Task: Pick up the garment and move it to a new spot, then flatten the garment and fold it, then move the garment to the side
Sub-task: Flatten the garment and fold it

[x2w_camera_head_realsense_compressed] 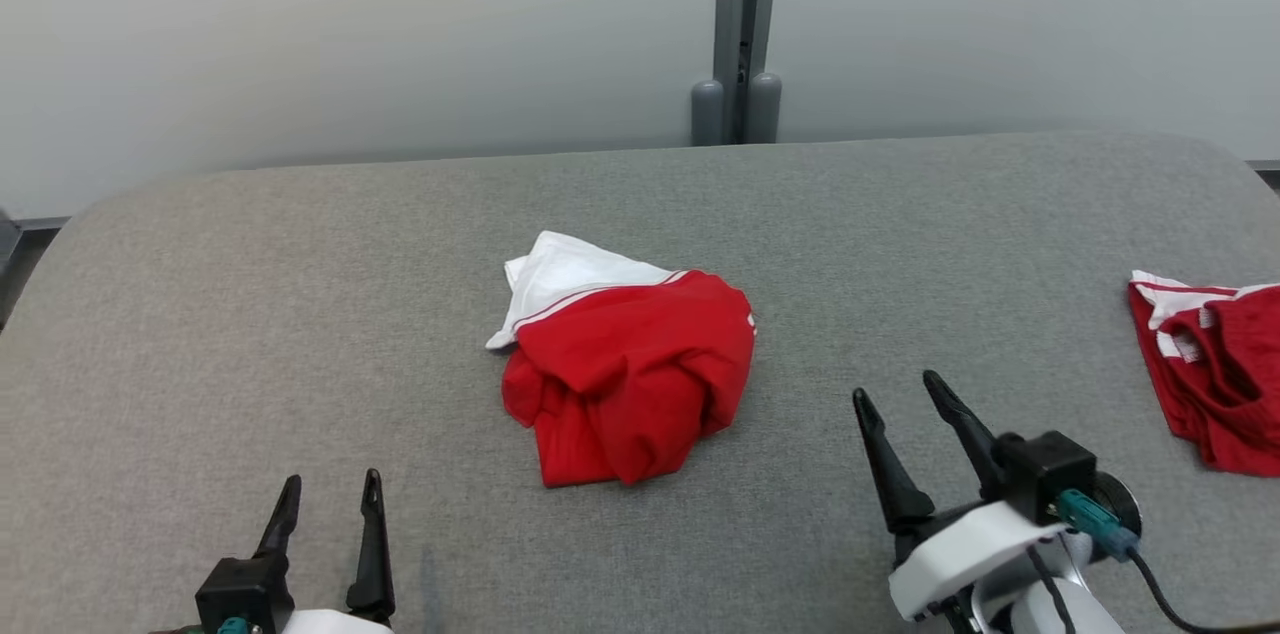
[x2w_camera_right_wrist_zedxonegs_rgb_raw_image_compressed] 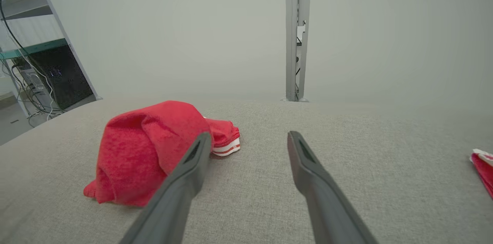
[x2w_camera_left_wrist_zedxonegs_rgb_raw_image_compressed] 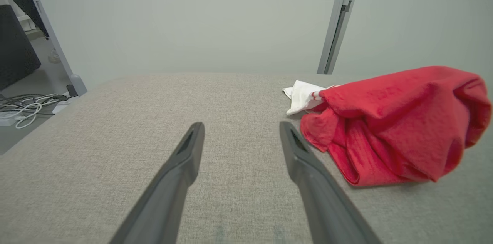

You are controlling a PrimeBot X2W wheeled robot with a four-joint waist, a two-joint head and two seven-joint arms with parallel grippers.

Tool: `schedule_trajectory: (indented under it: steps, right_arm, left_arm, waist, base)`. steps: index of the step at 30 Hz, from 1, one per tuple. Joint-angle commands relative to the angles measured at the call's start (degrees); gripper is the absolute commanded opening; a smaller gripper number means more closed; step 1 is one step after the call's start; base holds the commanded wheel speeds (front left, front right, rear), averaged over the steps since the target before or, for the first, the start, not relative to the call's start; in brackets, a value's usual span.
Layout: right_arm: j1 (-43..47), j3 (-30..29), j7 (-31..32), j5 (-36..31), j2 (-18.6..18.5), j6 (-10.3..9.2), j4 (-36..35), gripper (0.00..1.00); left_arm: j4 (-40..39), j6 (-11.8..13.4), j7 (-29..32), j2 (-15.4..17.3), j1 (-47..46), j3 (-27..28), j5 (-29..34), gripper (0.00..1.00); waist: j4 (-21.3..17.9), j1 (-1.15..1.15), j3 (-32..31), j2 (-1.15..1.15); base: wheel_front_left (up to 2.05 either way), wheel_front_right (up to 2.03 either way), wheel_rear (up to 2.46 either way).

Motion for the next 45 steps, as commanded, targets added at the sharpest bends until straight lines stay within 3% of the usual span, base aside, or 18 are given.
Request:
schedule_trajectory:
  steps: [1, 6, 20, 31, 38, 39, 40, 41, 42, 45]
  right_arm:
    - [-1.3, 0.3, -0.3, -0.6, -0.3, -0.01, 0.4, 1.00]
    - [-10.1, 6.8, 1.0, 0.4, -0.6, 0.00, 6.7, 1.00]
    - [-36.4, 28.0, 16.7, 12.9, -2.4, -0.01, 20.9, 1.00]
    - [-45.3, 41.8, 30.9, 20.2, -5.3, -0.01, 30.9, 1.00]
    - [-47.0, 45.7, 33.7, 21.5, -5.7, -0.01, 34.8, 1.00]
    - [-47.1, 46.1, 33.7, 21.8, -5.7, -0.01, 35.5, 0.79]
    - [-47.2, 46.5, 33.6, 22.1, -5.8, -0.01, 35.9, 0.44]
    - [-47.3, 46.9, 33.2, 22.1, -5.9, -0.01, 36.3, 0.19]
    - [-47.4, 47.2, 32.8, 22.4, -5.9, -0.01, 36.6, 0.00]
    - [-48.9, 47.1, 29.7, 22.5, -6.5, -0.01, 37.7, 0.00]
  left_arm:
    - [0.1, -0.1, -0.1, 0.2, -1.0, -0.2, -0.3, 1.00]
    - [1.0, 0.1, -0.1, 0.2, -1.9, -2.6, -1.5, 1.00]
    - [3.0, 1.5, -0.1, 0.1, -4.7, -8.7, -6.2, 1.00]
    - [4.0, 2.7, -0.1, 0.1, -5.2, -12.7, -9.8, 1.00]
    - [3.6, 3.1, -0.1, 0.2, -6.0, -14.0, -11.0, 1.00]
    - [3.5, 3.2, -0.1, 0.2, -6.2, -14.2, -11.3, 1.00]
    - [3.5, 3.2, -0.1, 0.2, -6.3, -14.4, -11.5, 1.00]
    - [3.4, 3.3, -0.1, 0.2, -6.3, -14.5, -11.6, 1.00]
    - [3.4, 3.4, -0.1, 0.2, -6.3, -14.6, -11.8, 1.00]
    - [3.0, 3.6, -0.1, 0.2, -6.1, -14.4, -12.0, 1.00]
  waist:
    - [1.1, 0.00, 0.5, 0.00]
    - [4.8, 0.00, 1.8, 0.00]
    - [16.7, 0.00, 6.4, 0.00]
    - [22.8, 0.00, 8.5, 0.00]
    - [24.4, 0.00, 9.5, 0.00]
    - [24.6, 0.00, 9.8, 0.00]
    - [24.7, 0.00, 9.9, 0.00]
    - [24.8, 0.00, 10.0, 0.00]
    - [24.9, 0.00, 10.1, 0.00]
    - [24.7, 0.00, 10.4, 0.00]
  base:
    - [0.00, 0.00, 0.00]
    - [0.00, 0.00, 0.00]
    - [0.00, 0.00, 0.00]
    - [0.00, 0.00, 0.00]
    - [0.00, 0.00, 0.00]
    - [0.00, 0.00, 0.00]
    - [0.00, 0.00, 0.00]
    - [0.00, 0.00, 0.00]
    - [0.00, 0.00, 0.00]
    - [0.00, 0.00, 0.00]
